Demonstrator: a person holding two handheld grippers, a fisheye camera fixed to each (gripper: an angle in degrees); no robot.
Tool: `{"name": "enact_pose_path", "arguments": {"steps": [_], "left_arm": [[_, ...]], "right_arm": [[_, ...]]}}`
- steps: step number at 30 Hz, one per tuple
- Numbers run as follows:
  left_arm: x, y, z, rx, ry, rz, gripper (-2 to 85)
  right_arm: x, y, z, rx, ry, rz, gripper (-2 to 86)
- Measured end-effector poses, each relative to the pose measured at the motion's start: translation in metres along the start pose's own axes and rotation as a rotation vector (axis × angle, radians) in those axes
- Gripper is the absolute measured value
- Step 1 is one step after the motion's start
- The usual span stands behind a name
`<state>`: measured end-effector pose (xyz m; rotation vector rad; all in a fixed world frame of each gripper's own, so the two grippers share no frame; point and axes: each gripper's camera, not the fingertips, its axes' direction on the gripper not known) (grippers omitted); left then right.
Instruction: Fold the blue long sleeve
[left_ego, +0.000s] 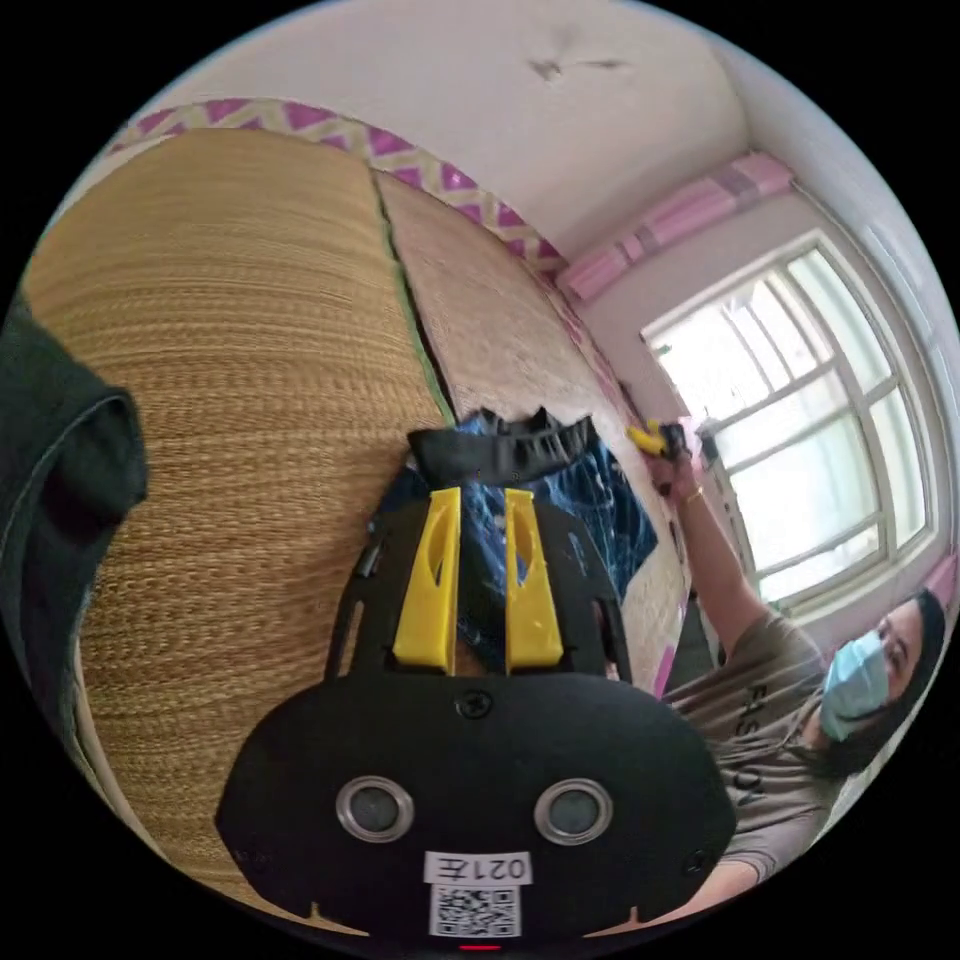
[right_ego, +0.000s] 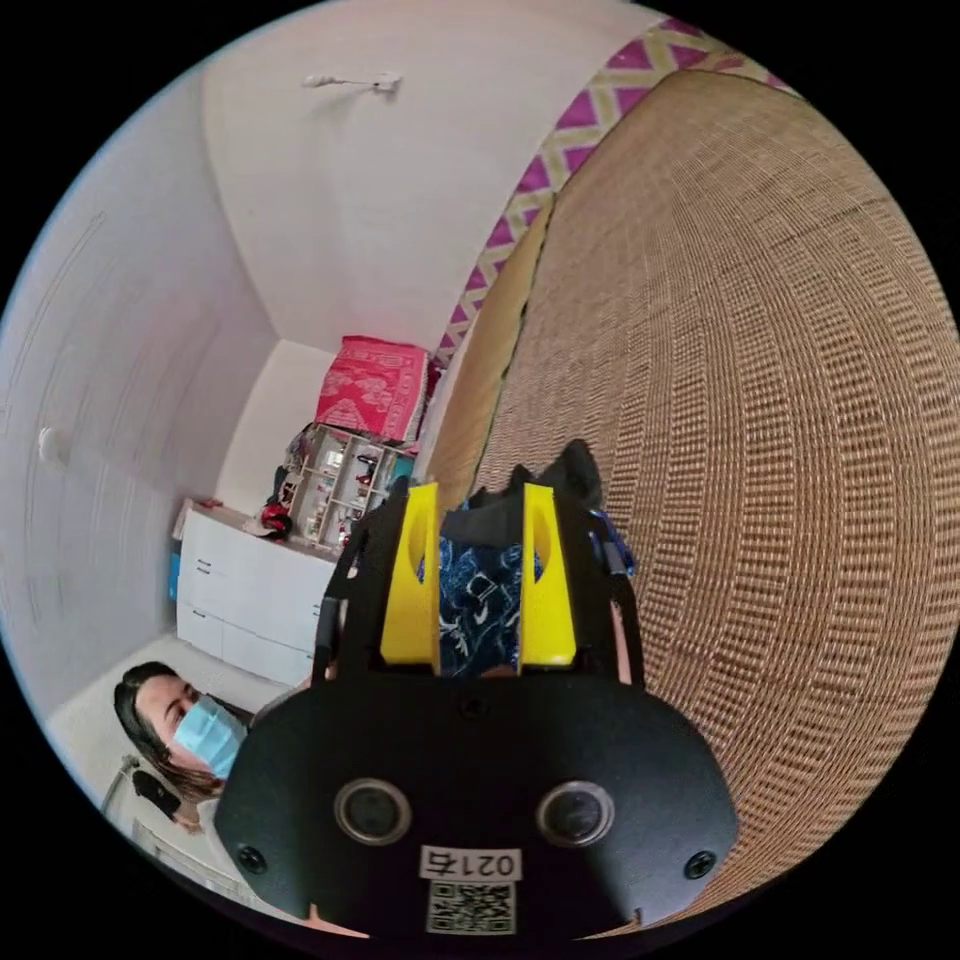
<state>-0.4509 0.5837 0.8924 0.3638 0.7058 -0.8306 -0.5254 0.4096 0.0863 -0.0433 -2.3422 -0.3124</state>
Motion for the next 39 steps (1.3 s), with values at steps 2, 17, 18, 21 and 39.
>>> {"name": "enact_pose_path", "arguments": {"steps": [2, 17, 18, 21, 39], "left_arm": [[0.019, 0.001, 0.026, -0.084, -0.104, 0.035, 10.1], [0.018, -0.045, 0.045, 0.006, -0.158, -0.043, -0.7], [0.02, -0.049, 0.036, 0.02, -0.146, -0.04, -0.8], [0.034, -0.057, 0.006, 0.069, -0.14, -0.017, -0.9], [0.279, -0.045, 0.037, -0.28, -0.305, 0.496, 2.2]], "right_arm": [[-0.022, 0.008, -0.004, 0.012, 0.048, -0.023, 9.5], [-0.052, -0.028, 0.11, -0.106, 0.459, -0.005, 8.7], [-0.047, -0.036, 0.12, -0.126, 0.465, 0.01, 6.4], [-0.06, -0.046, 0.139, -0.18, 0.499, -0.019, 1.3], [-0.318, 0.119, 0.228, -0.431, 0.689, -0.698, 0.5]]}}
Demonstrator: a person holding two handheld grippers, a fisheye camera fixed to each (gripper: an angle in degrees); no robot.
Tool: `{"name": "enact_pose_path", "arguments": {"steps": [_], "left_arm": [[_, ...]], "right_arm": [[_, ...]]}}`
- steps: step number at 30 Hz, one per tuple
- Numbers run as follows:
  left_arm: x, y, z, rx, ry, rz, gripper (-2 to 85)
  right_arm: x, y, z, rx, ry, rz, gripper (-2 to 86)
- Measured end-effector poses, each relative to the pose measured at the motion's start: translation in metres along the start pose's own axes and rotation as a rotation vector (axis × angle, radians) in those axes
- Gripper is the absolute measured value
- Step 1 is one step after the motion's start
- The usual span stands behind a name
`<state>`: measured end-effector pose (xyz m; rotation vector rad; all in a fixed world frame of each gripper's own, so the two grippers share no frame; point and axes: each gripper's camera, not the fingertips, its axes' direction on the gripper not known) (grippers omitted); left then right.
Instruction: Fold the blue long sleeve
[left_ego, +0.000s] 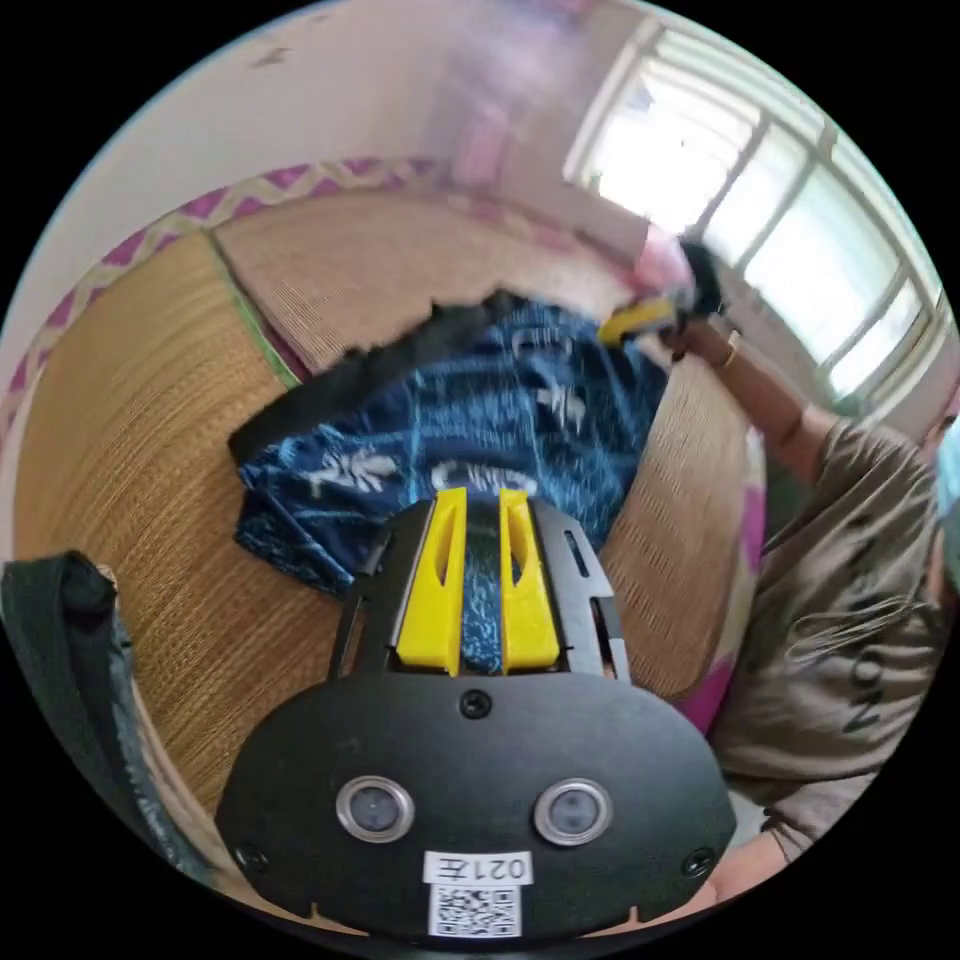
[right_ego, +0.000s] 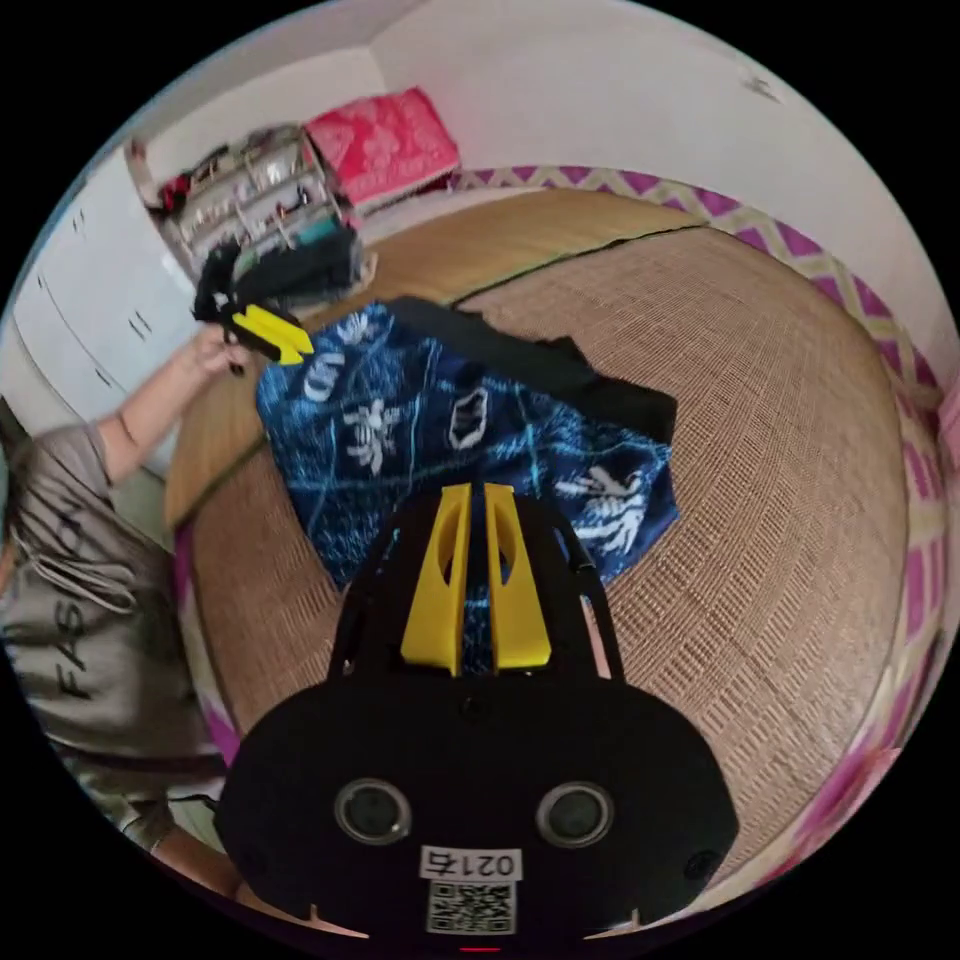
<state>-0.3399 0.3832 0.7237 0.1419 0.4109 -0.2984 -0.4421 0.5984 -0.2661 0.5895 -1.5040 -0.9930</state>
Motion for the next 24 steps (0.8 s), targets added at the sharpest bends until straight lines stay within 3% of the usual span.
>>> {"name": "enact_pose_path", "arguments": {"steps": [2, 7, 9, 11, 14, 16, 19, 22, 23, 24], "left_arm": [[0.022, 0.001, 0.027, -0.115, -0.19, 0.056, 0.0], [-0.013, 0.013, -0.022, 0.057, 0.004, -0.057, -0.9], [-0.012, 0.032, -0.078, 0.206, -0.043, -0.088, -0.9], [-0.01, 0.047, -0.109, 0.233, -0.037, -0.083, -0.9], [-0.011, 0.054, -0.116, 0.125, -0.015, -0.093, -0.9], [-0.013, 0.045, -0.135, 0.104, -0.02, -0.098, -0.9], [-0.002, 0.022, -0.17, 0.063, -0.057, -0.097, -1.0], [0.035, 0.011, -0.219, 0.187, 0.153, 0.033, -1.0], [0.046, 0.001, -0.22, 0.107, 0.138, 0.026, -1.0], [0.052, -0.007, -0.205, -0.073, 0.004, -0.014, -1.0]], "right_arm": [[-0.032, 0.01, 0.017, -0.072, 0.193, -0.059, -0.4], [-0.042, 0.034, 0.001, 0.049, 0.218, -0.008, -0.9], [-0.045, 0.035, -0.029, 0.036, 0.2, 0.043, -0.9], [-0.057, 0.05, -0.064, 0.11, 0.193, 0.033, -0.9], [-0.057, 0.066, -0.046, -0.114, 0.186, 0.024, -0.9], [-0.049, 0.089, -0.048, -0.033, 0.2, 0.038, -0.8], [-0.033, 0.096, -0.073, -0.071, 0.133, 0.11, -0.4], [-0.046, 0.12, -0.106, 0.004, 0.18, 0.059, -0.7], [-0.047, 0.126, -0.112, 0.032, 0.177, 0.048, -0.7], [-0.044, 0.136, -0.114, 0.029, 0.178, 0.055, -0.7]]}}
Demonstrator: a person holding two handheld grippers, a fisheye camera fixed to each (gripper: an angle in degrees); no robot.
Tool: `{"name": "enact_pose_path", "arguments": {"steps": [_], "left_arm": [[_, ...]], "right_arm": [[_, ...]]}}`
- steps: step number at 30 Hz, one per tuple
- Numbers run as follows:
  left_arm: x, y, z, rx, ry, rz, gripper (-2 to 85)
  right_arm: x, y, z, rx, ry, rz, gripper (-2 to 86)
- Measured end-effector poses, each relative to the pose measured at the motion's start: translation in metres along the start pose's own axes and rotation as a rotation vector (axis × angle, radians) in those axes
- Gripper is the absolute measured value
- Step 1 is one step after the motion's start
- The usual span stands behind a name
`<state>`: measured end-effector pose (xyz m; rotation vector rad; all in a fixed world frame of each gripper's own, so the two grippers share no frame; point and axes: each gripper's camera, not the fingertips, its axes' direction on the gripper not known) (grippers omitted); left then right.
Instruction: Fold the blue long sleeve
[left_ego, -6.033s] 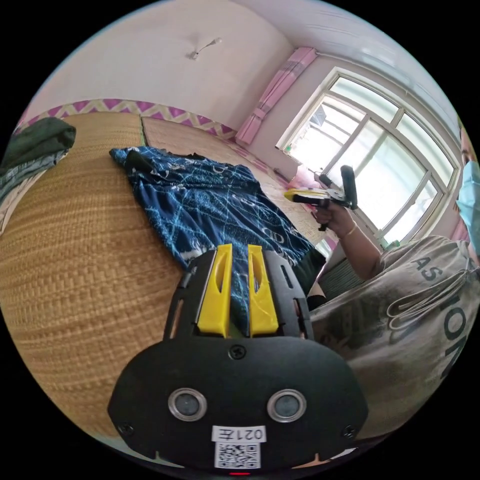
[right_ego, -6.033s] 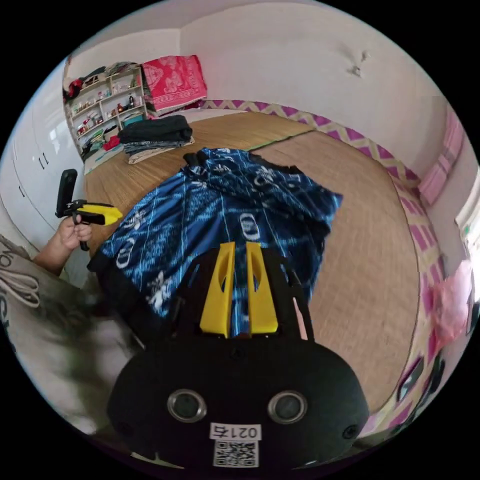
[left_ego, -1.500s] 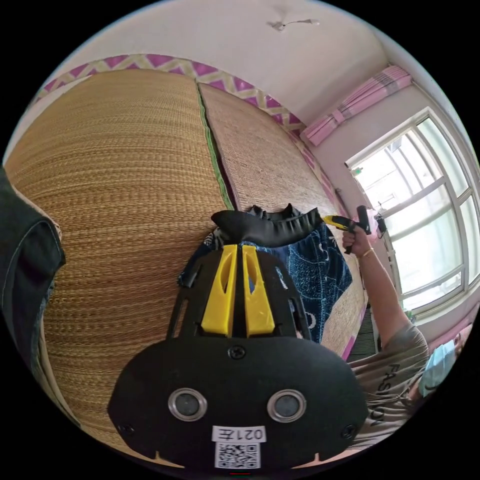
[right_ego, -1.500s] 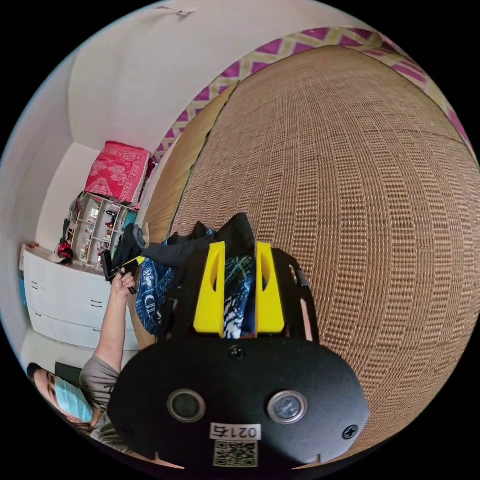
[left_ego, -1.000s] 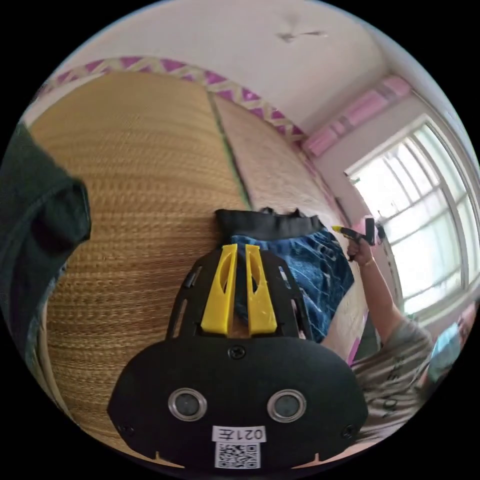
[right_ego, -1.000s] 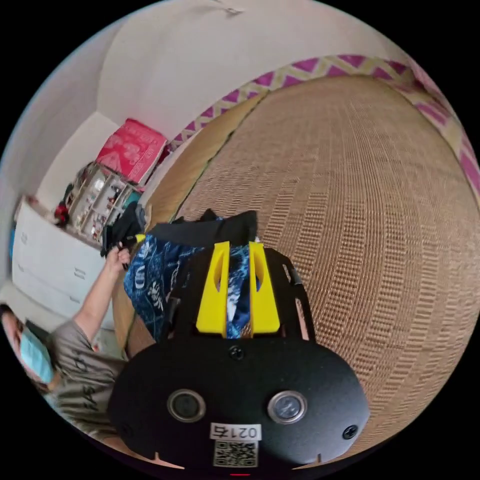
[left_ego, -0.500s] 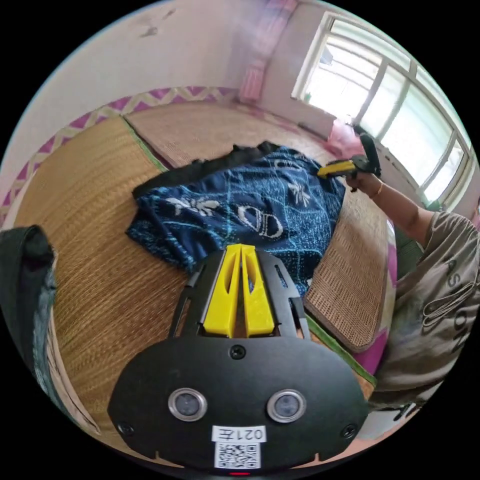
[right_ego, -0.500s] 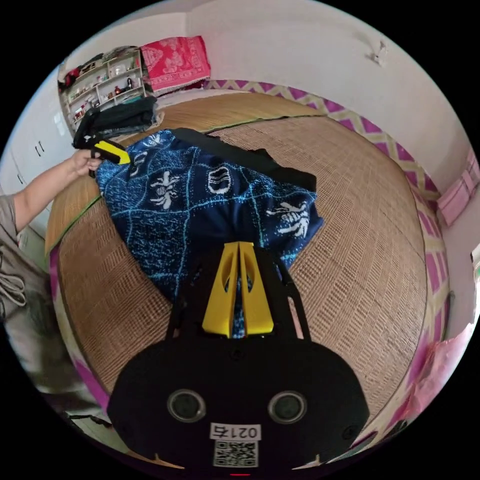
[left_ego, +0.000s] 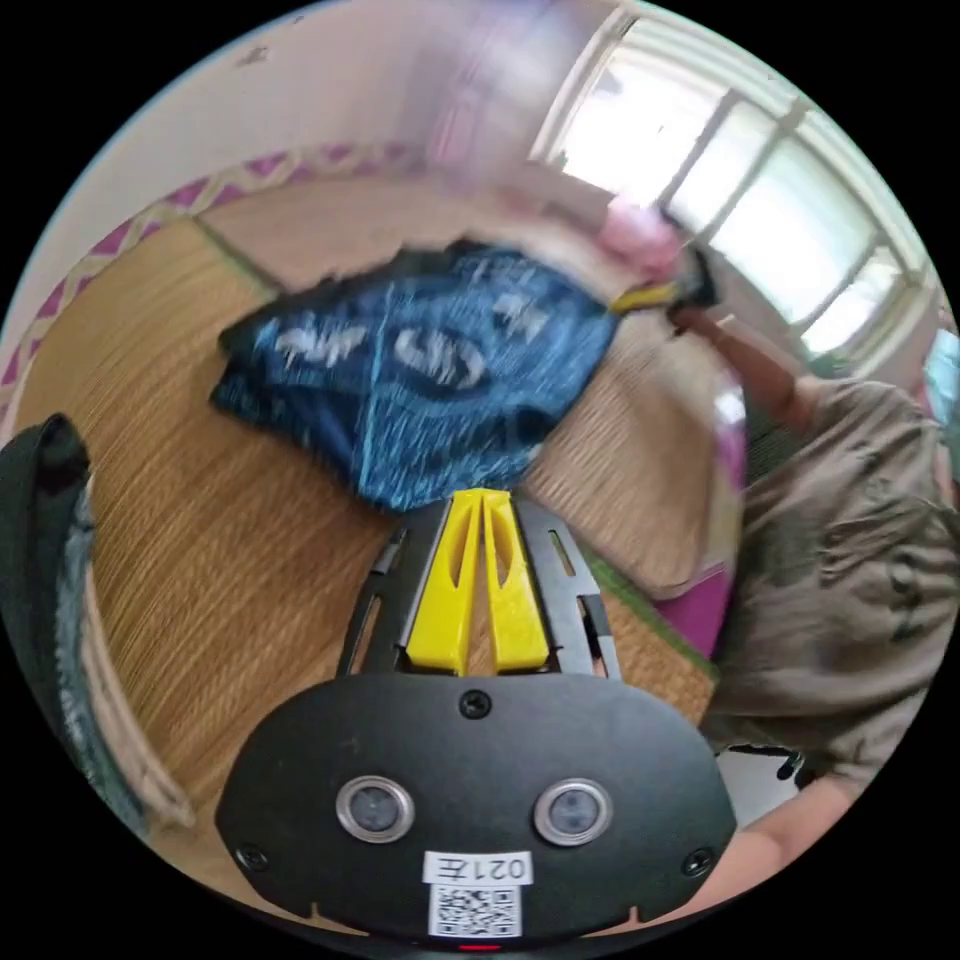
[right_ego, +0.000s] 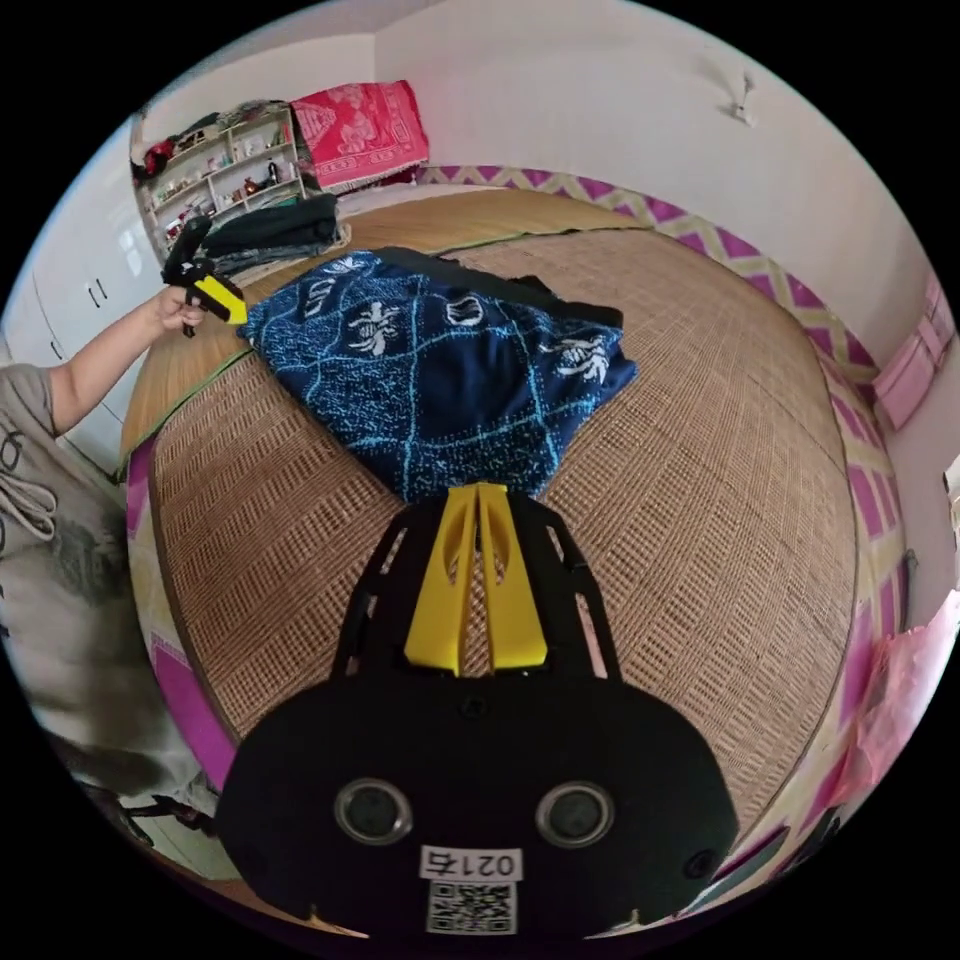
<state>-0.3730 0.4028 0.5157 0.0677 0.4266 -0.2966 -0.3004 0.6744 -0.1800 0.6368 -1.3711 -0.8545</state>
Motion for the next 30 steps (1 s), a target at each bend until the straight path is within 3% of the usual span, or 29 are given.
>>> {"name": "enact_pose_path", "arguments": {"steps": [1, 2, 5, 7, 11, 12, 14, 17, 21, 25, 30], "left_arm": [[0.003, -0.003, 0.006, -0.061, -0.033, 0.001, -1.0], [0.005, -0.001, -0.013, 0.024, -0.017, -0.027, -1.0], [-0.007, -0.004, -0.056, 0.002, 0.025, -0.12, -1.0], [-0.001, -0.001, -0.092, 0.074, 0.006, -0.139, -1.0], [0.01, -0.005, -0.142, 0.168, -0.012, -0.19, -1.0], [0.009, -0.013, -0.143, 0.151, -0.006, -0.221, -1.0], [0.008, -0.032, -0.138, 0.076, -0.006, -0.263, -1.0], [0.006, -0.057, -0.16, 0.052, 0.041, -0.375, -1.0], [0.03, -0.114, -0.192, -0.083, 0.041, -0.353, -0.9], [0.09, -0.196, -0.209, -0.254, -0.133, -0.208, -0.9], [0.22, -0.334, -0.192, -0.518, -0.526, 0.121, -0.9]], "right_arm": [[0.009, 0.006, 0.013, -0.108, 0.028, 0.014, -0.5], [0.013, 0.01, 0.009, -0.077, 0.022, 0.017, -0.3], [0.046, 0.019, -0.029, -0.012, 0.016, 0.175, 1.5], [0.088, 0.039, -0.053, 0.086, -0.097, 0.364, 7.0], [0.147, 0.069, -0.016, -0.03, -0.339, 0.533, 7.2], [0.159, 0.083, -0.014, 0.009, -0.319, 0.577, 3.3], [0.176, 0.098, -0.004, 0.038, -0.475, 0.602, 0.6], [0.203, 0.131, -0.001, 0.085, -0.621, 0.706, -0.6], [0.228, 0.199, -0.036, 0.154, -0.733, 0.716, -0.9], [0.187, 0.283, -0.079, 0.126, -0.73, 0.67, -0.9], [0.097, 0.408, -0.12, 0.201, -0.773, 0.742, -0.6]]}}
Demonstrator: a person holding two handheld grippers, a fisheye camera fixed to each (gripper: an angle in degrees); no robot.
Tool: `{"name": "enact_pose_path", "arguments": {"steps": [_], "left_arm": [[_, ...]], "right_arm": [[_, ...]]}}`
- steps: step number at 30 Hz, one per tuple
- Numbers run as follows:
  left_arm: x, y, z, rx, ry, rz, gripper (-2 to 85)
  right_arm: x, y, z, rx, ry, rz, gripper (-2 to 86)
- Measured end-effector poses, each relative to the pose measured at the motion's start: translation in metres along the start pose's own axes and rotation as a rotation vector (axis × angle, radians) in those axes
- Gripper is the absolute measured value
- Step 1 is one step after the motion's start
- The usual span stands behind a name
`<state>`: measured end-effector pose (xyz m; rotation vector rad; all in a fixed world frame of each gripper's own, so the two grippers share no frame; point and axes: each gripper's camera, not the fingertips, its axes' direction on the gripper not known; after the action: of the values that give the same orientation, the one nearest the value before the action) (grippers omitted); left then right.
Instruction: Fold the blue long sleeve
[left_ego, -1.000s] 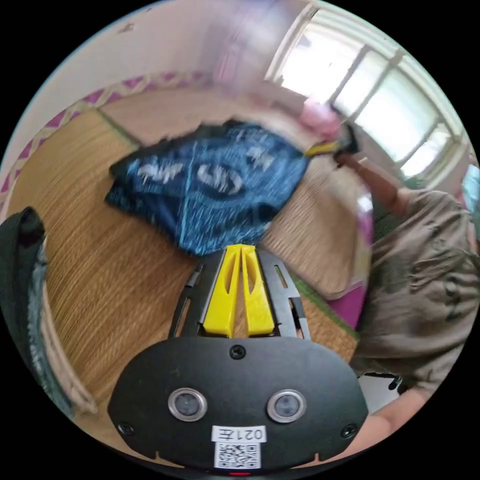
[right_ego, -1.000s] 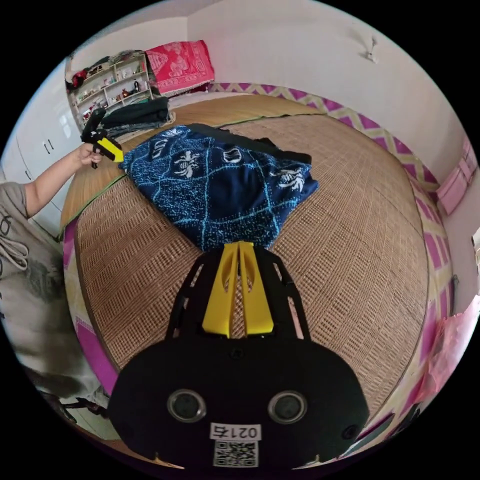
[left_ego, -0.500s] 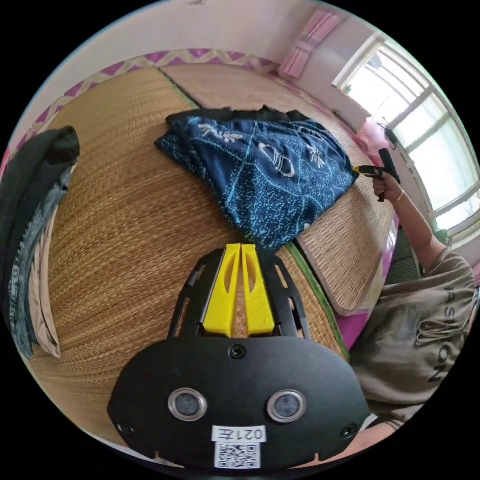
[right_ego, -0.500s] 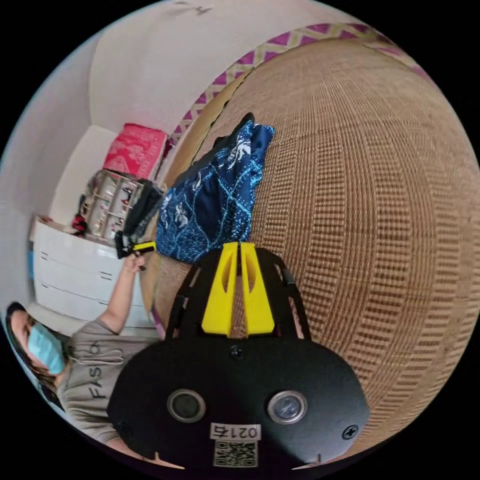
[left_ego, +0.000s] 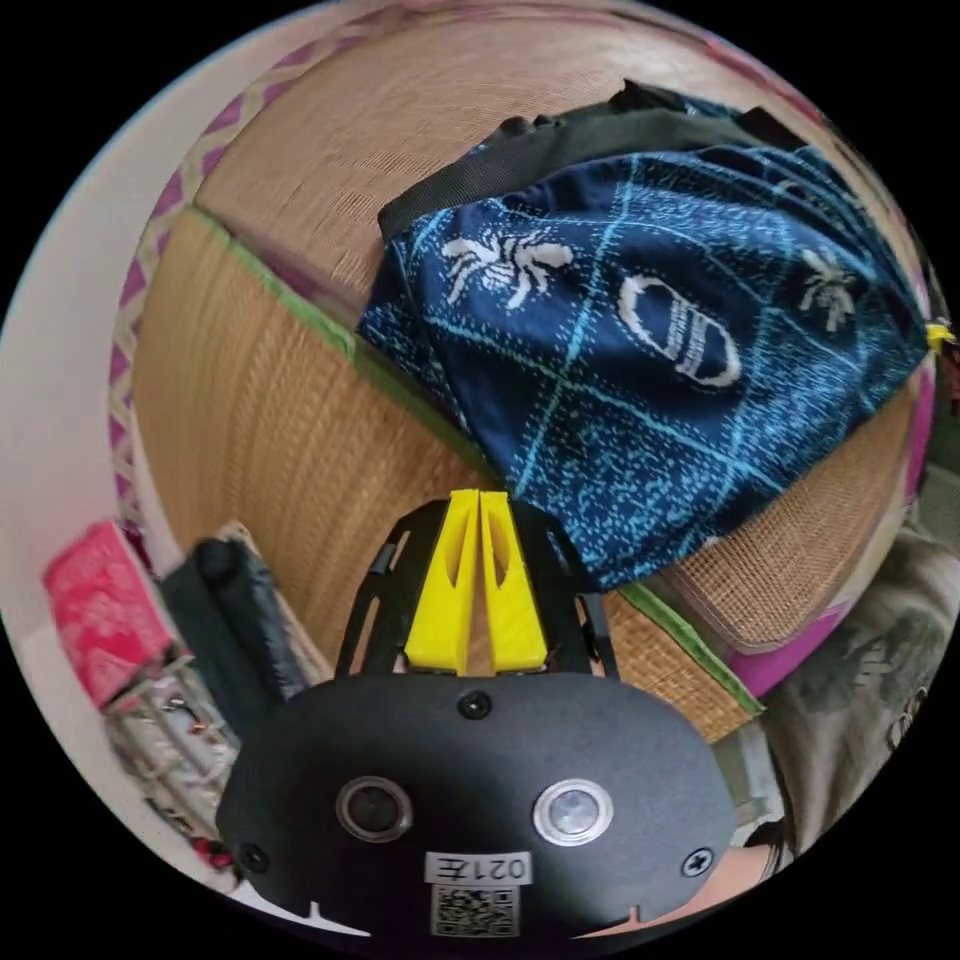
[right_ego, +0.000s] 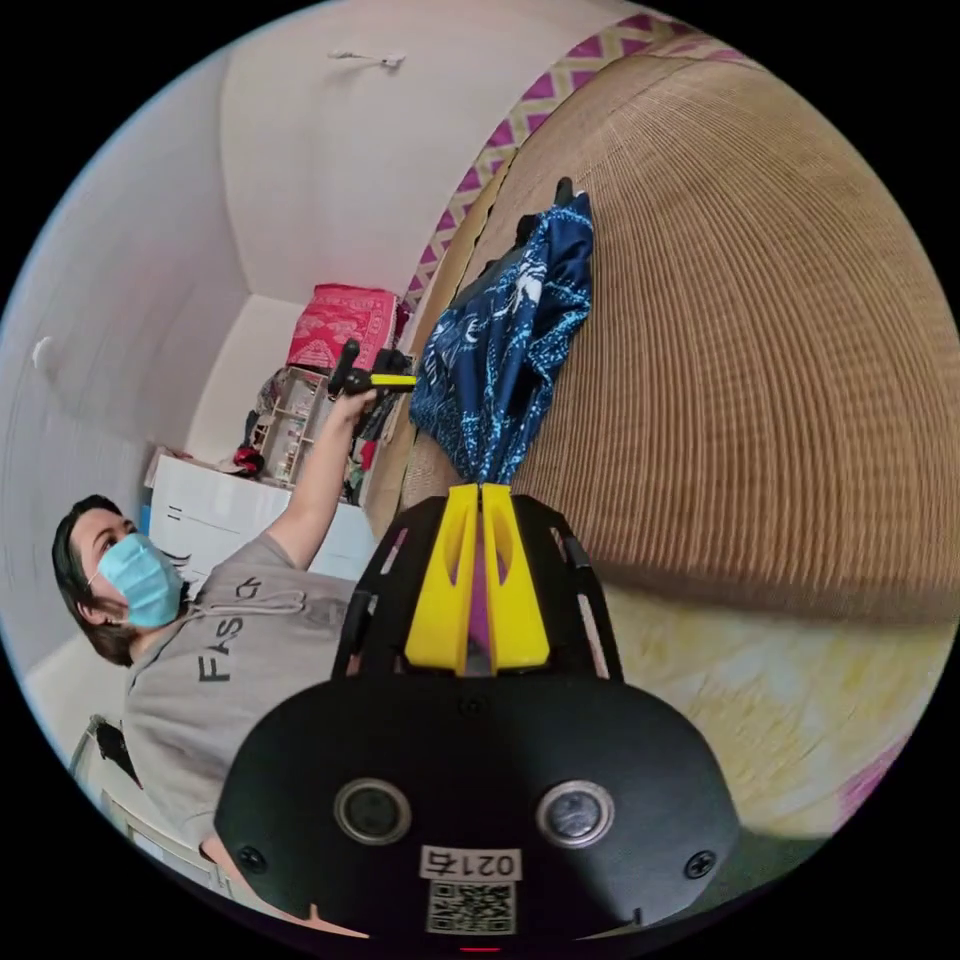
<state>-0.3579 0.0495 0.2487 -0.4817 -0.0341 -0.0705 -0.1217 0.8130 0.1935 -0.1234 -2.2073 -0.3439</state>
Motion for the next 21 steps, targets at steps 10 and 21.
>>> {"name": "enact_pose_path", "arguments": {"steps": [10, 21], "left_arm": [[0.081, 0.021, -0.098, -0.04, -0.876, 0.007, -0.9], [0.05, 0.291, -0.112, 0.578, 0.323, -0.237, -0.9]], "right_arm": [[0.0, 0.159, -0.016, 0.33, -0.025, 0.052, 3.3], [-0.031, -0.069, -0.05, 0.276, 0.482, -0.134, 8.6]]}}
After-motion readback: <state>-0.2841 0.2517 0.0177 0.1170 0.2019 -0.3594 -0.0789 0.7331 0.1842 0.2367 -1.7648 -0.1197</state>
